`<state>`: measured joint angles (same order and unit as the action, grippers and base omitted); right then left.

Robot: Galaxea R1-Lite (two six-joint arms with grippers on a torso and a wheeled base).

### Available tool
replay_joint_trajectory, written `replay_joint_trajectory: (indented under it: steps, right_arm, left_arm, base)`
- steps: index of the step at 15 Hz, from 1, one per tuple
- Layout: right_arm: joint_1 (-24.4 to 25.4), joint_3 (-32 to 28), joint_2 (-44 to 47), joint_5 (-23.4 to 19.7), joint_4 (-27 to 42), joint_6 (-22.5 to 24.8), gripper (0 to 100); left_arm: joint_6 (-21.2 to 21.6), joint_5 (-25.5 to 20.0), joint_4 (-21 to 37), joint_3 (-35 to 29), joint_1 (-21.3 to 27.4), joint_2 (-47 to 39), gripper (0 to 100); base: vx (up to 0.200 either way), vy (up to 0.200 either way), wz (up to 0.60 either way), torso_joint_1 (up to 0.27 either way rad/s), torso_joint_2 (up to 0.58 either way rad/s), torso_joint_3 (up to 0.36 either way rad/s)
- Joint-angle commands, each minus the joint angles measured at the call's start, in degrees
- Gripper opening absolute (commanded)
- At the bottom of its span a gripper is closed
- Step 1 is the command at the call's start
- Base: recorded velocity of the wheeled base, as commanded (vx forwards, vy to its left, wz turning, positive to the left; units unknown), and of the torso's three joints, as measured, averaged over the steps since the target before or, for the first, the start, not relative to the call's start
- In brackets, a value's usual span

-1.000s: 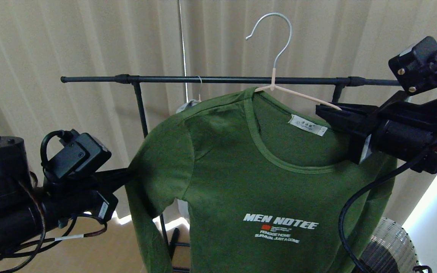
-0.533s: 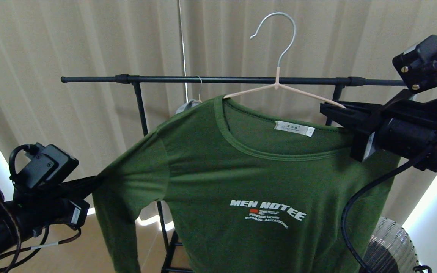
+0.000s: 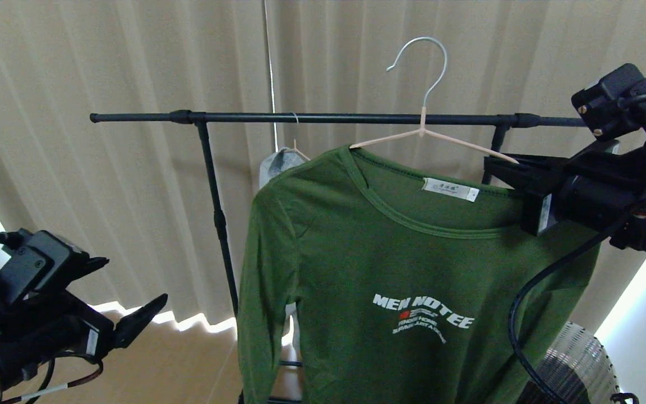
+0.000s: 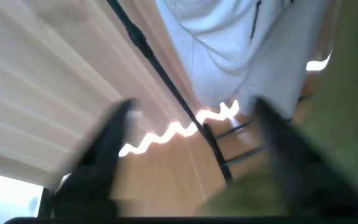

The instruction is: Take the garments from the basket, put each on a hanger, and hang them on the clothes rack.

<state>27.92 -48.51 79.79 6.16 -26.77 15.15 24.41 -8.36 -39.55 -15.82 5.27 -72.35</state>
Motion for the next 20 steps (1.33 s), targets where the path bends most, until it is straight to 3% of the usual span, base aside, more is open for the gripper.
replay_joint_trajectory:
  steps: [1,5,9,14,20]
  right_arm:
    - [-0.5,0.1,1.0,0.7,-0.1,0.0,0]
    - [-3.0,2.4,0.5,5.3,0.0,0.1,0]
    - [-9.1,3.2,0.0,9.6,1.1,0.1,0]
    - [-11.0,7.9,-2.0,15.2,1.7,0.1,0]
    - [-17.2,10.5,-4.1,16.3,1.3,0.0,0]
  left_arm:
    - [-4.0,0.0,0.0,2.3,0.0,4.8,100]
    - [-10.3,0.1,-0.1,7.3,-1.3,9.0,100]
    - [-10.0,0.0,-0.1,8.9,-2.0,10.5,100]
    - [-8.9,0.1,-0.2,9.1,-2.2,12.3,100]
    - [-7.8,0.0,-0.1,9.5,-1.8,13.6,100]
  base:
    - [0.0,0.0,0.0,0.0,0.0,0.0]
    - [0.0,0.0,0.0,0.0,0.0,0.0]
    - [0.0,0.0,0.0,0.0,0.0,0.0]
    - [0.0,0.0,0.0,0.0,0.0,0.0]
    - [0.0,0.0,0.0,0.0,0.0,0.0]
